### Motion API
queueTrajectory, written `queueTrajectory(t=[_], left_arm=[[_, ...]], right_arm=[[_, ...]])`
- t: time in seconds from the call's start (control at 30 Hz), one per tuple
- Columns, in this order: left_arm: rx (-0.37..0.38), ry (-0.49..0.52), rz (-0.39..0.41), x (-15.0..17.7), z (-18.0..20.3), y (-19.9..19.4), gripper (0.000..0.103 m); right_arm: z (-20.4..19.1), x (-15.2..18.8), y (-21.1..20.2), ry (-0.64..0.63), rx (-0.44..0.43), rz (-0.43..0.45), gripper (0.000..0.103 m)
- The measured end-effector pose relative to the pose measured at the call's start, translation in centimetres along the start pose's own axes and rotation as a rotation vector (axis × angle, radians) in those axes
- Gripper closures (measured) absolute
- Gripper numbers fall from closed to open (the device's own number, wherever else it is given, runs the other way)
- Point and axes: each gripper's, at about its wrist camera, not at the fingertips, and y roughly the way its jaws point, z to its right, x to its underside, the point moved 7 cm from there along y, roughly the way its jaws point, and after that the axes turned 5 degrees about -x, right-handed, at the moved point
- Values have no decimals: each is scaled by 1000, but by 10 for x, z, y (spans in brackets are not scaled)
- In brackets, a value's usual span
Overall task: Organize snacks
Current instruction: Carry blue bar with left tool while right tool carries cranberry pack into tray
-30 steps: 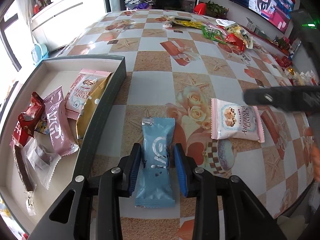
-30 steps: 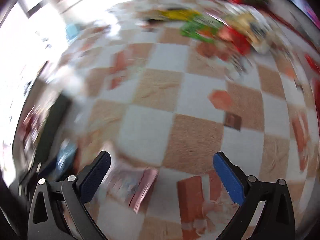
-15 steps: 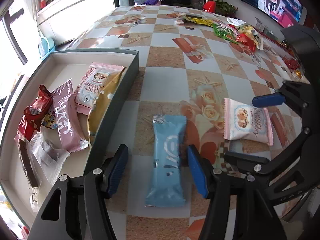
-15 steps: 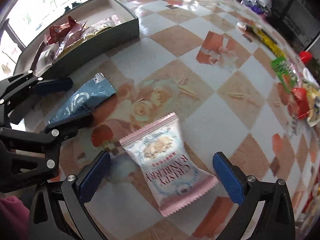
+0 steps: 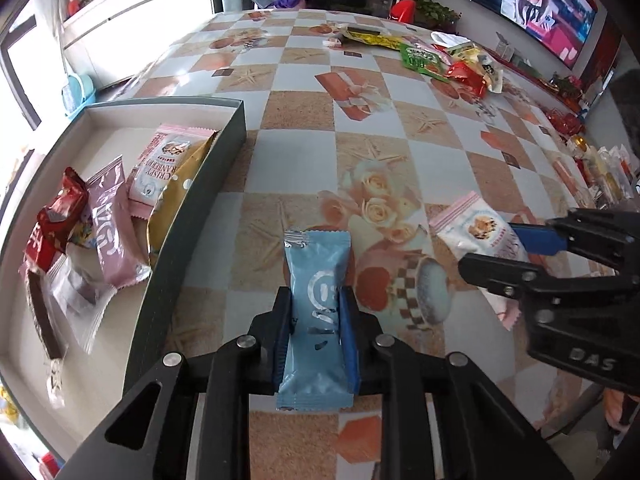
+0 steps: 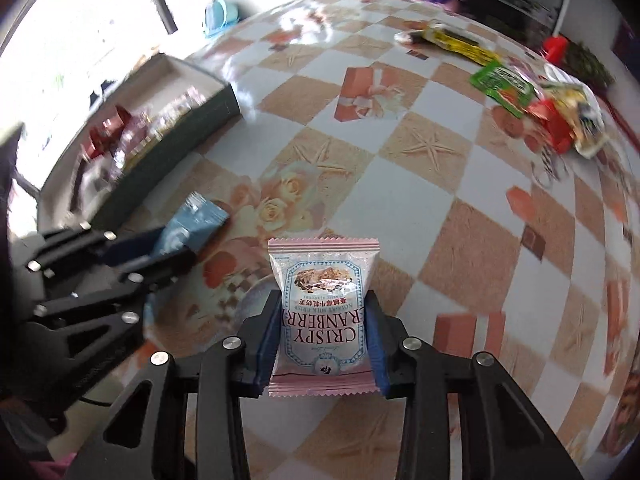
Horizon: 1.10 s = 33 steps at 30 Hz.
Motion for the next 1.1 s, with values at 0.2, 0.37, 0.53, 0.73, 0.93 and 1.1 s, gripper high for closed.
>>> queueTrajectory(t=[0.2, 0.37, 0.53, 0.73, 0.93, 1.1], left_arm=[[2, -13, 45, -3, -1, -22, 78], [-5, -22, 88, -8, -6, -42, 78], [-3, -43, 115, -10, -15, -56, 78], [-24, -57, 149, -15, -29, -72, 78], [-70, -85, 176, -17, -50, -81, 78], [-98, -109, 185, -17, -69, -83, 78]], right_arm=[[-9, -6, -24, 18, 2, 41, 63], [-15, -9, -38, 40, -6, 67, 63], [-26, -9, -46, 46, -18, 79, 63], [-47, -20, -53, 34, -51, 97, 63], [-76, -34, -49, -12, -74, 101, 63], [-98, -47, -46, -49, -90, 105, 63]])
